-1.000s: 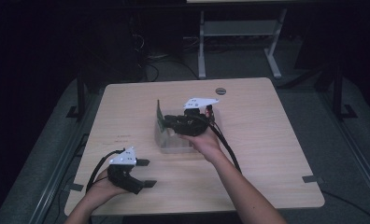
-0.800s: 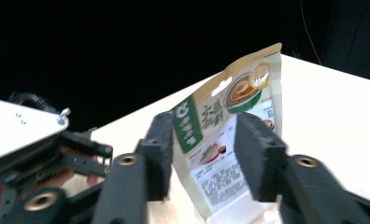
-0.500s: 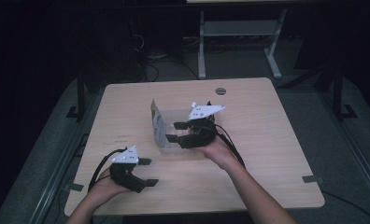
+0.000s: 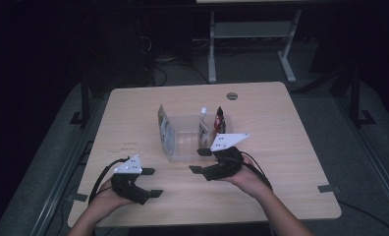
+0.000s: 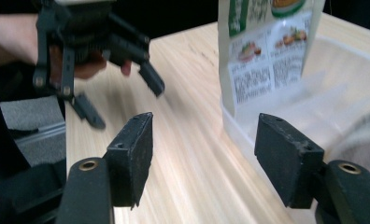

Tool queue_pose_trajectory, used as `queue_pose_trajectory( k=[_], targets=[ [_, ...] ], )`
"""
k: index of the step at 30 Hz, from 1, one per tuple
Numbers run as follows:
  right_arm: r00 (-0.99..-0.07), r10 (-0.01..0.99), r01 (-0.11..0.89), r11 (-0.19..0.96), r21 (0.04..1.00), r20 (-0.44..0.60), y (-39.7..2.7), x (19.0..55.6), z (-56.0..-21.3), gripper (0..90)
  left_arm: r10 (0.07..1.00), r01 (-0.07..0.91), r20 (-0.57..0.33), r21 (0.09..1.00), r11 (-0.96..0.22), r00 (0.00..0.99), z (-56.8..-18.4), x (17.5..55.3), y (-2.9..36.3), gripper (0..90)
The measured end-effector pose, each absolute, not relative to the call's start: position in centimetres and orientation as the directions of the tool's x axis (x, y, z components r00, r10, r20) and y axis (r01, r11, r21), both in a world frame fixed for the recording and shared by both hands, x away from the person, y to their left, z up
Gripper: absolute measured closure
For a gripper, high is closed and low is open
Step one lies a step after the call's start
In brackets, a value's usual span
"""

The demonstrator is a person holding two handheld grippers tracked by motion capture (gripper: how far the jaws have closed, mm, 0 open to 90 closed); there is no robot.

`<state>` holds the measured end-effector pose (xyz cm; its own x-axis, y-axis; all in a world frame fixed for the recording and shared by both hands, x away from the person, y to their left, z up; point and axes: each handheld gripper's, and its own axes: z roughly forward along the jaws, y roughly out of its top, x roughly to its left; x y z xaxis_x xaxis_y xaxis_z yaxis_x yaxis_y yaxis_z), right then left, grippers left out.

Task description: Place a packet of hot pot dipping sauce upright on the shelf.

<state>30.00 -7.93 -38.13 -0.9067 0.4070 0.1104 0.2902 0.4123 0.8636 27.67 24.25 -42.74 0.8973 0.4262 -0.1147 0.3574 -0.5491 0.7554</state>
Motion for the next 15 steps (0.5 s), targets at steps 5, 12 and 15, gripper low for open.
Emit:
queue_pose_trajectory(
  k=[5, 12, 15],
  targets=[
    [-0.897, 0.430, 0.307, 0.434, 0.847, 0.105, -9.9, 29.2, -39.4, 34.3, 0.420, 0.358, -0.110, 0.736, -0.574, 0.901, -43.0, 27.5, 24.2, 17.2],
    [-0.864, 0.494, 0.348, 0.442, 0.827, 0.099, -13.0, 28.6, -40.9, 33.1, 0.409, 0.354, -0.102, 0.713, -0.605, 0.907, -43.2, 27.4, 24.4, 17.2],
    [-0.847, 0.521, 0.367, 0.434, 0.823, 0.103, -14.3, 28.4, -41.3, 32.3, 0.410, 0.355, -0.100, 0.708, -0.611, 0.907, -43.3, 27.3, 24.5, 17.2]
  ],
)
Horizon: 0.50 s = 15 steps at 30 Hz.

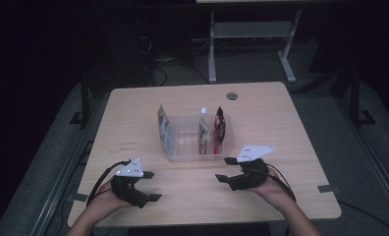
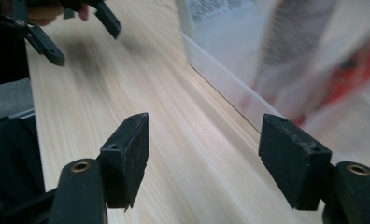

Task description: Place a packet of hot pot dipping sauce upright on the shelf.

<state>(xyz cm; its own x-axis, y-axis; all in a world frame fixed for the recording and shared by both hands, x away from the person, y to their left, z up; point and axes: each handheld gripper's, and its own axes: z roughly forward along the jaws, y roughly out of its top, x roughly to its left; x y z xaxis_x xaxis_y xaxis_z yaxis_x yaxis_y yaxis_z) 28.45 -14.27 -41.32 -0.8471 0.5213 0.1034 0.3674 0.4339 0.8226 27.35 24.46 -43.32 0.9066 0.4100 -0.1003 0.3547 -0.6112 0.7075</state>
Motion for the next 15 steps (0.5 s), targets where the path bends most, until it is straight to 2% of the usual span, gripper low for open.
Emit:
queue_pose_trajectory(
  k=[15],
  targets=[
    [-0.771, 0.633, 0.433, 0.449, 0.782, 0.063, -20.0, 27.5, -43.2, 27.3, 0.422, 0.353, -0.064, 0.667, -0.656, 0.905, -44.0, 27.5, 25.0, 16.9]
  ],
)
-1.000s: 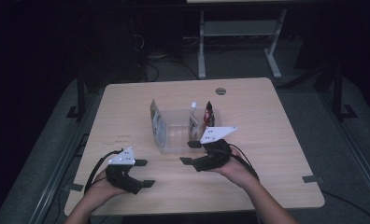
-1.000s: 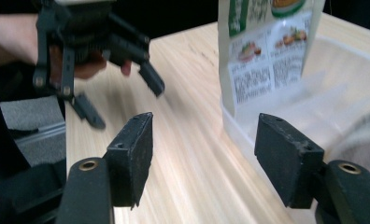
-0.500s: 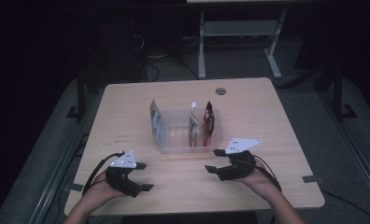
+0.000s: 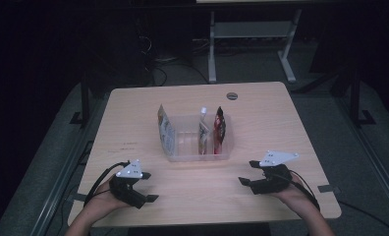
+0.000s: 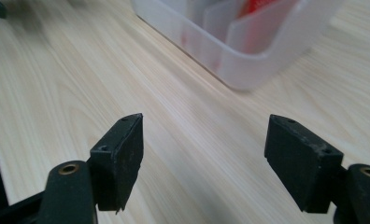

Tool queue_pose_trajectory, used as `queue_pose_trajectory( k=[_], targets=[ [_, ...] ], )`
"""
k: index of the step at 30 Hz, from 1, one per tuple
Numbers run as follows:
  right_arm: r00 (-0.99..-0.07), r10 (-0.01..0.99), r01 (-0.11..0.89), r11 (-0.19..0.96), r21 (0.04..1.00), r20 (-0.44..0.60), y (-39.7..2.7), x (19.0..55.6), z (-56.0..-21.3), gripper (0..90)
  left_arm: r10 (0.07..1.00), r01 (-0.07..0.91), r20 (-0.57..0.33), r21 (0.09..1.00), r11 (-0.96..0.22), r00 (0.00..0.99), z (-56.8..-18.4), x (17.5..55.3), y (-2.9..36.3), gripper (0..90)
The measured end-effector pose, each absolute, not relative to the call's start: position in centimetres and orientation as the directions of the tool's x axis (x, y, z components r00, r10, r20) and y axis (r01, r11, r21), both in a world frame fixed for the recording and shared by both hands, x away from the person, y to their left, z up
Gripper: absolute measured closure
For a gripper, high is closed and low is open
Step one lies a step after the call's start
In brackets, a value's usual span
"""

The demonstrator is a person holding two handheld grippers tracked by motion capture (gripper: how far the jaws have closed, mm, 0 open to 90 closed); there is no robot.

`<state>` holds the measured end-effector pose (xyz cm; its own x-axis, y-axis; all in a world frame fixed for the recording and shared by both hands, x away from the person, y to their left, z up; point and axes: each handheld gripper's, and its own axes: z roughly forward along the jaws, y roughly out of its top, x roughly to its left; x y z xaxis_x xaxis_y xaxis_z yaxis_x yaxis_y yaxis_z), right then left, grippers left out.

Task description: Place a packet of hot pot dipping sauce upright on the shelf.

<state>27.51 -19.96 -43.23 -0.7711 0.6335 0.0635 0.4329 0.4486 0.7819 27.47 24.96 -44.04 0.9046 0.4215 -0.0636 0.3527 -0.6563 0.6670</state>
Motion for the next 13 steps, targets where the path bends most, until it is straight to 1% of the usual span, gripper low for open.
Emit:
queue_pose_trajectory(
  k=[6, 13],
  targets=[
    [-0.754, 0.655, 0.447, 0.471, 0.761, 0.037, -21.00, 27.61, -43.76, 25.8, 0.411, 0.340, -0.038, 0.633, -0.695, 0.911, -44.55, 27.38, 24.83, 15.6],
    [-0.751, 0.660, 0.448, 0.476, 0.757, 0.029, -21.19, 27.70, -44.04, 22.5, 0.406, 0.337, -0.037, 0.628, -0.701, 0.913, -44.69, 27.38, 24.91, 14.9]
  ],
)
